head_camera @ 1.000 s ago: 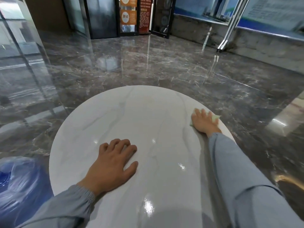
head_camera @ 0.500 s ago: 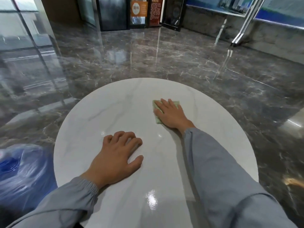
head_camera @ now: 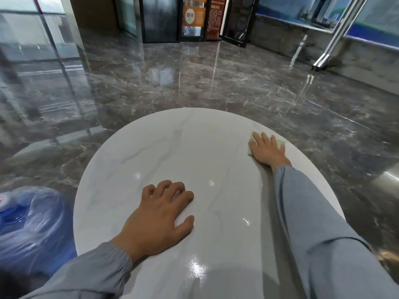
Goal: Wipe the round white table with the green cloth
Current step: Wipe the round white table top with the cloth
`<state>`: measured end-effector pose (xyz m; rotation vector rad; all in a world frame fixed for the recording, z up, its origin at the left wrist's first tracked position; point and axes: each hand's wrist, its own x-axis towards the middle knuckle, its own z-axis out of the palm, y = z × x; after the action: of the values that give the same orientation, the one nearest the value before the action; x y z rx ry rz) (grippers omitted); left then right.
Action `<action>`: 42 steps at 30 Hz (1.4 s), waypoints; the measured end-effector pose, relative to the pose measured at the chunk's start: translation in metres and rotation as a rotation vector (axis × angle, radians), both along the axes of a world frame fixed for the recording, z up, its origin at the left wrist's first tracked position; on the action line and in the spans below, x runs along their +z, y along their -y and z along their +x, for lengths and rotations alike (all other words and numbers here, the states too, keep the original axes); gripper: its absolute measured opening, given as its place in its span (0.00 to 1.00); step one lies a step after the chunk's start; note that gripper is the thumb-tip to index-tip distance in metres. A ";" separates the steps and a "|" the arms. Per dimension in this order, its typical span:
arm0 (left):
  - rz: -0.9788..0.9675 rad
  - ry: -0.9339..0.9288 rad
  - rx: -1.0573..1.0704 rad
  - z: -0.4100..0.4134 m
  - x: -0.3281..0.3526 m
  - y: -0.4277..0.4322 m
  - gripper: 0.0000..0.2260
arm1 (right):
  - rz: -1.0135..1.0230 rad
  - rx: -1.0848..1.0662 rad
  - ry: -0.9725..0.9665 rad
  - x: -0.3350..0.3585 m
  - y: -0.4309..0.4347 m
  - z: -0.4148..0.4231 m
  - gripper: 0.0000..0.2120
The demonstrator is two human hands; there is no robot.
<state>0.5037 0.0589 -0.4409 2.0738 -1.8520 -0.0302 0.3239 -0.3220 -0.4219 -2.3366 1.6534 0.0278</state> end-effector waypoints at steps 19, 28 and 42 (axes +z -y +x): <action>0.006 0.002 0.017 0.001 0.003 0.000 0.17 | -0.033 0.269 0.048 0.002 -0.048 0.077 0.27; 0.018 -0.006 0.023 0.000 0.004 0.001 0.18 | -0.050 -0.059 -0.037 -0.004 0.022 -0.068 0.28; -0.012 -0.033 0.011 0.003 0.001 0.004 0.18 | 0.027 0.289 -0.009 0.004 0.013 0.154 0.28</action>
<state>0.5067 0.0550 -0.4402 2.0630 -1.8177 -0.0499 0.4775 -0.3348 -0.4177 -2.5366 1.2967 0.1175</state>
